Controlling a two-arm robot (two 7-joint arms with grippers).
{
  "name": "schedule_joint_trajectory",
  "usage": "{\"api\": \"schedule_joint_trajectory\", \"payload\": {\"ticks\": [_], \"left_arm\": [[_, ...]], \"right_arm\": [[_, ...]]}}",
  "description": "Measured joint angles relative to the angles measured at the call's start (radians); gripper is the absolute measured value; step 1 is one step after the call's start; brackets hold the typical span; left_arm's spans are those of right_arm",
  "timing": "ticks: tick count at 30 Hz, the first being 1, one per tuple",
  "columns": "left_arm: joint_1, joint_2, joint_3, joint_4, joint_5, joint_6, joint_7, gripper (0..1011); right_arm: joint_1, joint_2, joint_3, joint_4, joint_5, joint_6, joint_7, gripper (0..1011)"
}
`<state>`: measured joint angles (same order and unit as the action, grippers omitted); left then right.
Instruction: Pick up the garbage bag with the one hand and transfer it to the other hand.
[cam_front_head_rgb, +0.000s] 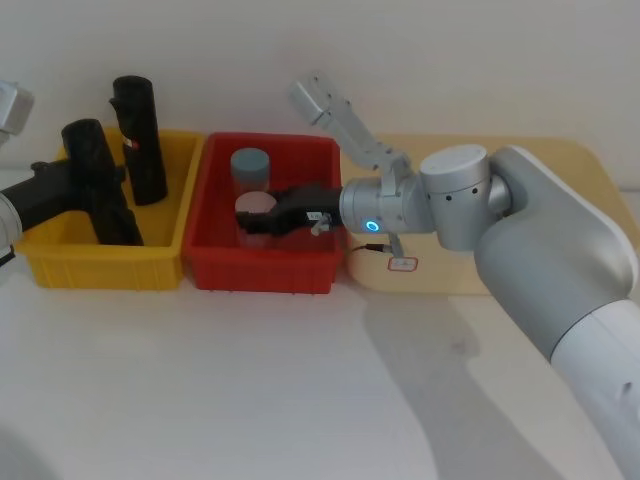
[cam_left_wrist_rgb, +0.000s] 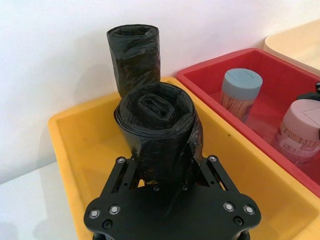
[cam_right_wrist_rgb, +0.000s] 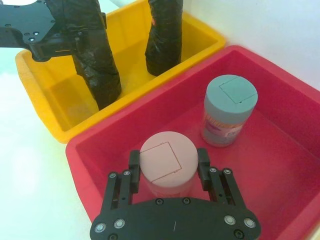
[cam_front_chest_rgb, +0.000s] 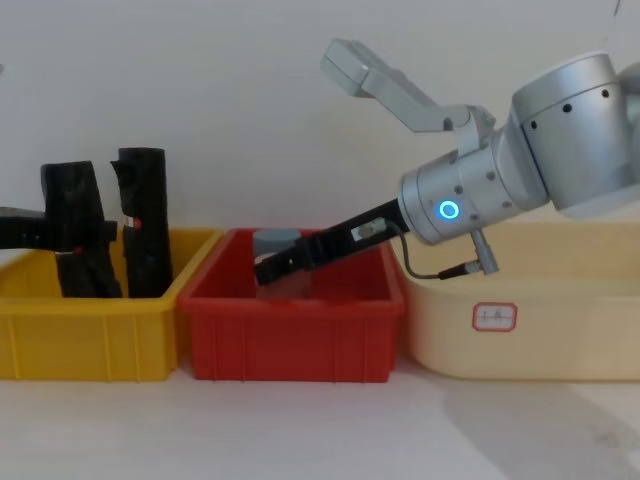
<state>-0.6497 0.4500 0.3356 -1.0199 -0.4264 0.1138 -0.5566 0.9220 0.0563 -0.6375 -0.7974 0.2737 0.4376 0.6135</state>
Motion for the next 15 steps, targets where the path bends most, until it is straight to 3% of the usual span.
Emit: {"api": "schedule_joint_trajectory", "payload": {"ticks": [8,15], "left_arm": [[0.0,0.0,0.0,0.0,0.0,0.0,0.0,396],[0.0,0.0,0.0,0.0,0.0,0.0,0.0,396]], "right_arm": [[-0.03,0.026,0.01,-0.078,0.006,0.007,-0.019,647],[-0.086,0.074,0.044,-0.23,0.015,0.024,-0.073,647]]}}
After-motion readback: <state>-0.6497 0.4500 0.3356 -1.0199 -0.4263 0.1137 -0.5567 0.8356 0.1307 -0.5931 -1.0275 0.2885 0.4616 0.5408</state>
